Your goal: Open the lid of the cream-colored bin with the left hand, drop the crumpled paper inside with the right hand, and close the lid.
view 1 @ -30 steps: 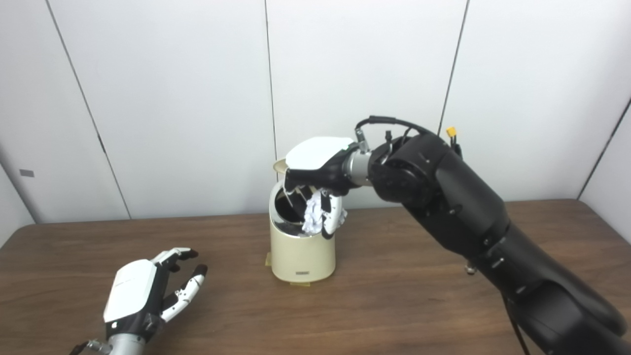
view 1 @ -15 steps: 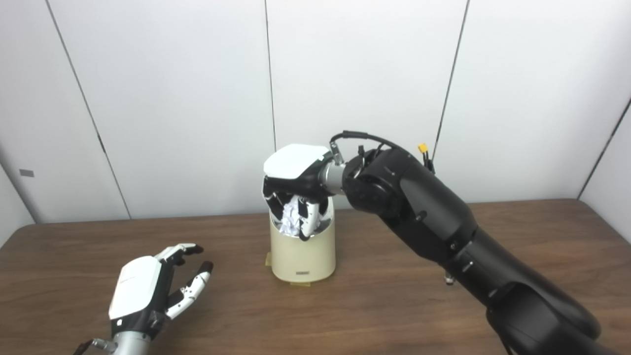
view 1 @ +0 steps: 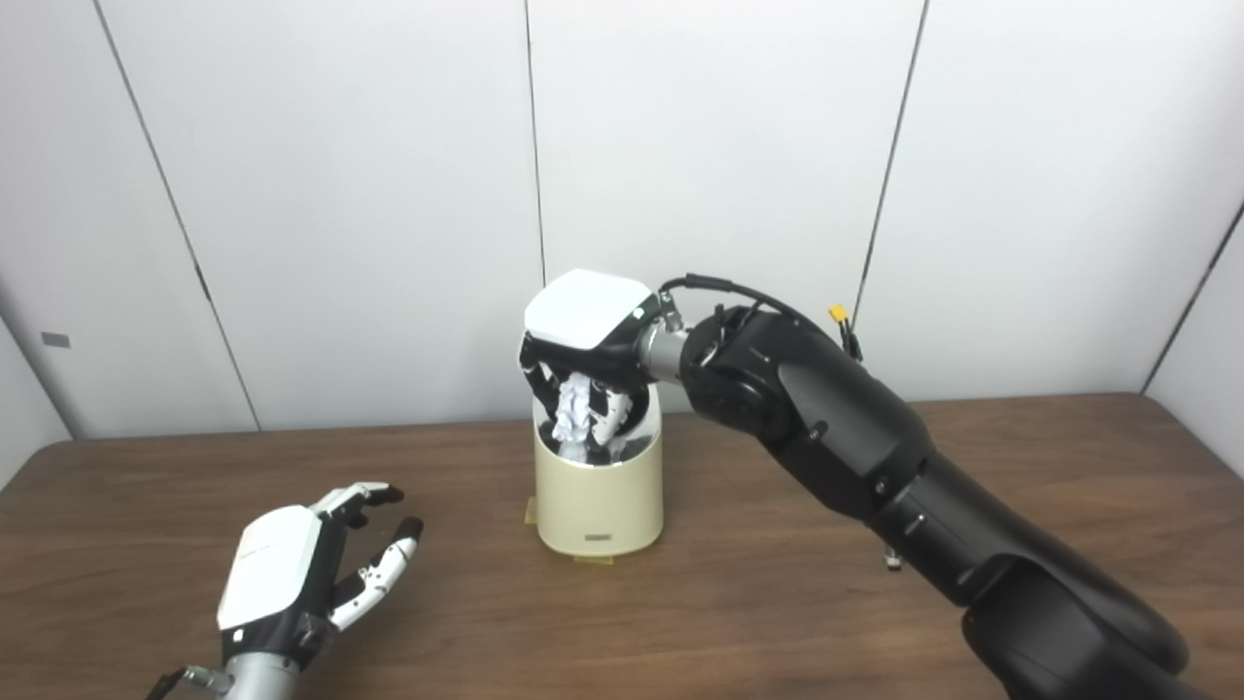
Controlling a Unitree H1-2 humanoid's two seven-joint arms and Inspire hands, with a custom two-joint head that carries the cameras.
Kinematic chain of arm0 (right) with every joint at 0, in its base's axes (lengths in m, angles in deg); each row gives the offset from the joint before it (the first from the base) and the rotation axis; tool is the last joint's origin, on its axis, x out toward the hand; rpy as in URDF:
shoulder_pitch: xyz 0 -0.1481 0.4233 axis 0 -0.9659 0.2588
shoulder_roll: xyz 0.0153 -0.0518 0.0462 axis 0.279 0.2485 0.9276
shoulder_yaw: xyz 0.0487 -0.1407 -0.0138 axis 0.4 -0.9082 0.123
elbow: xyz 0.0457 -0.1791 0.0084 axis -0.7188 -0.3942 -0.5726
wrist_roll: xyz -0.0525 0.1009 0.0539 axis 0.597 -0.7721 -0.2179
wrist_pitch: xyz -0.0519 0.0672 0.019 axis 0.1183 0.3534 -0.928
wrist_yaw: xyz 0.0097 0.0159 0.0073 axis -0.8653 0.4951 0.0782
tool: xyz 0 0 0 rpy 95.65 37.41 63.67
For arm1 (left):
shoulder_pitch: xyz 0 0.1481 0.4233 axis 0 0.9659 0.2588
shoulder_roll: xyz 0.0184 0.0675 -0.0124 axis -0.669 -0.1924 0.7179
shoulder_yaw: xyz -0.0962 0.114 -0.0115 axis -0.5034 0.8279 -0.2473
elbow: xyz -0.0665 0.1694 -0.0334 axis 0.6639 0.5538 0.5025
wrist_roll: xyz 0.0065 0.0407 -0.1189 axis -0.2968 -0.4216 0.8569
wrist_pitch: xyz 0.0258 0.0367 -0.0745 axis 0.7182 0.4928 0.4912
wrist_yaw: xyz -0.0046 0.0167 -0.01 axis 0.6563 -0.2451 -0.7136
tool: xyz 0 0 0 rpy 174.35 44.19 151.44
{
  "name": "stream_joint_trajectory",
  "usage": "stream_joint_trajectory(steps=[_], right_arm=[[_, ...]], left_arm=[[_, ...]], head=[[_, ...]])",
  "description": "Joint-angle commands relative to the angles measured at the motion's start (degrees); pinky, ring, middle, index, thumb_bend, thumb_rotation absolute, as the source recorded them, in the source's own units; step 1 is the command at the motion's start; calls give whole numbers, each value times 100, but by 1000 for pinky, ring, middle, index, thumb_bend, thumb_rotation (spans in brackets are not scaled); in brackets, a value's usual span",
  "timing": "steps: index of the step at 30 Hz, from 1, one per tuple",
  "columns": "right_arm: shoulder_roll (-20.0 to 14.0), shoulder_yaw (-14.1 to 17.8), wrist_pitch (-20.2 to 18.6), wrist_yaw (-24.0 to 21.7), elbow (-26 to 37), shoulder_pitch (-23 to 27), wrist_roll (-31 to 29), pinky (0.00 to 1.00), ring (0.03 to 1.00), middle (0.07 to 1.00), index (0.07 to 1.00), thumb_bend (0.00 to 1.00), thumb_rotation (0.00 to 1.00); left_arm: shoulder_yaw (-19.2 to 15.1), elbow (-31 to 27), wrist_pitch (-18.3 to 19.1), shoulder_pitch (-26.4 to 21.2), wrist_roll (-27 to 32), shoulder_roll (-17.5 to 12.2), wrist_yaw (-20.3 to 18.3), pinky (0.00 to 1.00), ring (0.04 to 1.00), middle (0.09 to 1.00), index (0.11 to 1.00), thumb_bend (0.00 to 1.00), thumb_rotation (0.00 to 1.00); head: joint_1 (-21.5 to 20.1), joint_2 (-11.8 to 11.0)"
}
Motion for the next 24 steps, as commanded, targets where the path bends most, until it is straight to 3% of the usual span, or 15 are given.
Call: stream_joint_trajectory(steps=[1,4,5,6,11,13,17,24], right_arm=[[-153,42,86,252,35,327,179,178,253,425,479,530,0],[-231,26,367,561,-41,341,245,176,252,438,476,531,0],[-234,97,404,616,-37,305,160,205,334,495,480,523,0],[-226,179,400,641,-15,258,62,210,349,503,481,521,0],[-230,323,236,306,226,157,-143,385,461,571,459,510,0],[-252,333,278,232,281,149,-161,390,462,588,469,510,0],[-262,348,306,162,319,131,-182,403,512,610,484,521,117],[-289,378,330,103,392,79,-245,430,564,648,488,523,138]], left_arm=[[-47,-190,-77,-138,-39,-83,140,538,683,758,755,466,827],[-42,-200,-60,-137,-50,-83,125,537,686,764,758,469,833],[-40,-192,-74,-139,-50,-83,137,532,682,763,755,466,822],[-41,-181,-85,-140,-48,-83,148,531,682,763,755,465,820],[-42,-177,-73,-142,-53,-85,144,538,687,760,755,465,802],[-48,-190,-51,-137,-42,-86,117,538,688,761,757,471,805],[-54,-167,-84,-138,-24,-83,146,534,683,759,757,477,807],[-65,-169,-90,-134,-3,-92,134,527,677,759,755,481,809]], head=[[-5,7],[-8,11],[-7,9],[-7,9],[-15,7],[-22,12],[-29,5],[-40,14]])
